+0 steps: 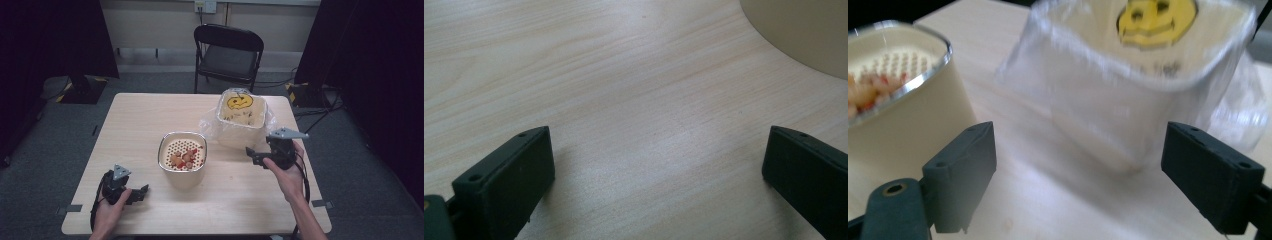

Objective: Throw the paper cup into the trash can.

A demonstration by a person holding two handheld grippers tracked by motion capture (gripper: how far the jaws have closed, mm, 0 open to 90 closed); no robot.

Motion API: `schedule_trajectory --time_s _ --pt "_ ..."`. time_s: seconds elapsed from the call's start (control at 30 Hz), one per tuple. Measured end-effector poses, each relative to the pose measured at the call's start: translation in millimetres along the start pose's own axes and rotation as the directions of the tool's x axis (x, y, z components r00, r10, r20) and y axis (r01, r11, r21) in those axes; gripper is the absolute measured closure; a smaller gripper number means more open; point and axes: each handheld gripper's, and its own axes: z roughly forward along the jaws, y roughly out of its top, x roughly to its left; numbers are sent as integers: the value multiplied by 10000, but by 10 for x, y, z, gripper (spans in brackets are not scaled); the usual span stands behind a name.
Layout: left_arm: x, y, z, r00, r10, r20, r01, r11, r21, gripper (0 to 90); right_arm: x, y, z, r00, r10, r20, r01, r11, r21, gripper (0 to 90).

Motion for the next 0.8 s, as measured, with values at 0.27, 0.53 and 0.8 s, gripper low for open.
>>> schedule_trajectory --time_s 0.27,0.53,0.8 --pt "2 1 0 10000 25 -4 -25 10000 13 0 -53 -653 173 9991 383 202 -404 9927 1136 139" --pt "1 1 0 10000 23 -4 -23 10000 10 0 -151 -1090 373 9960 549 699 -676 9785 1950 142" --pt "1 1 0 10000 23 -6 -23 10000 10 0 -160 -1220 402 9937 32 1121 -235 9834 1801 131"
